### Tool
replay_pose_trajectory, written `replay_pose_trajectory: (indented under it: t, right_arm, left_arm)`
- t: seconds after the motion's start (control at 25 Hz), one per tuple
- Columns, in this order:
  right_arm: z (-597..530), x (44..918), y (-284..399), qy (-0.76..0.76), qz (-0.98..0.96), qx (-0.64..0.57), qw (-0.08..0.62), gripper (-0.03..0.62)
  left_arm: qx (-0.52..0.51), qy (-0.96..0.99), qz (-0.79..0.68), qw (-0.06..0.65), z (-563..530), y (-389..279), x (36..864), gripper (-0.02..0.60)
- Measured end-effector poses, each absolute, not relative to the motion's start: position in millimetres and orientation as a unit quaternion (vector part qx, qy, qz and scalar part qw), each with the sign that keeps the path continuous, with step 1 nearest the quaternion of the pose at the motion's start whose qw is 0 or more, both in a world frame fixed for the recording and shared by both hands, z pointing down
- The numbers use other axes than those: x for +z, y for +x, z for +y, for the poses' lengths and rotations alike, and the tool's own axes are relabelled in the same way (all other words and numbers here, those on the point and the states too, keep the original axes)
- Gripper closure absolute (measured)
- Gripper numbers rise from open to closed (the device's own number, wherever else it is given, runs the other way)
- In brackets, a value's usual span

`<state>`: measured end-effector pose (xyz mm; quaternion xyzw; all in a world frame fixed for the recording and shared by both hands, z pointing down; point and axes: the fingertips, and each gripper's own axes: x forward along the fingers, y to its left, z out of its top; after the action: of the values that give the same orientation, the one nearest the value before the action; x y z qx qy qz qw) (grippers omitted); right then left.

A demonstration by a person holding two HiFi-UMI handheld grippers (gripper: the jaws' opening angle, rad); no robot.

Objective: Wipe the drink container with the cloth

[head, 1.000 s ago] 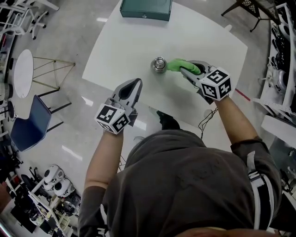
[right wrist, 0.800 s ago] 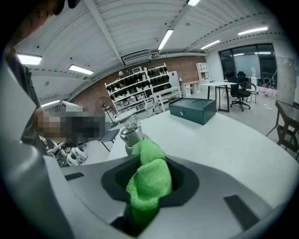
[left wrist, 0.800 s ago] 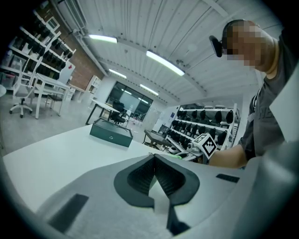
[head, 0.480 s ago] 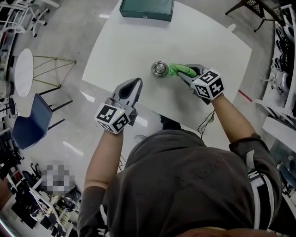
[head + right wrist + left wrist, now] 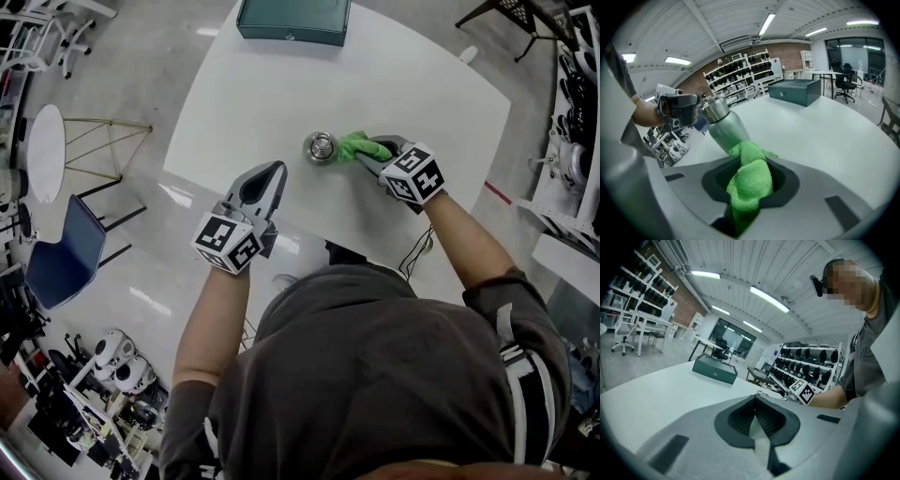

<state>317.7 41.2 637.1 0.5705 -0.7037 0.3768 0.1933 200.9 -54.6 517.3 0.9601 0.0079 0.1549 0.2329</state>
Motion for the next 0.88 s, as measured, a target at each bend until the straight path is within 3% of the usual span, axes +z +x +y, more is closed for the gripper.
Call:
replay_pose_trajectory:
  t: [0.36,0.88]
  right_arm:
    - [7.5,571.8,348.3,0.585,-0.715,0.376,0.066,0.514]
    - [2.0,618.0,331.5,0.562,-0.715,0.4,0.114,0.514]
  left_arm:
    - [0.146,0.961,0.012,0.236,-69.2,215.2,515.0,0.577]
    - [0.156,0.959,0.012,0.238,-85.9,227.0,521.8,0.577]
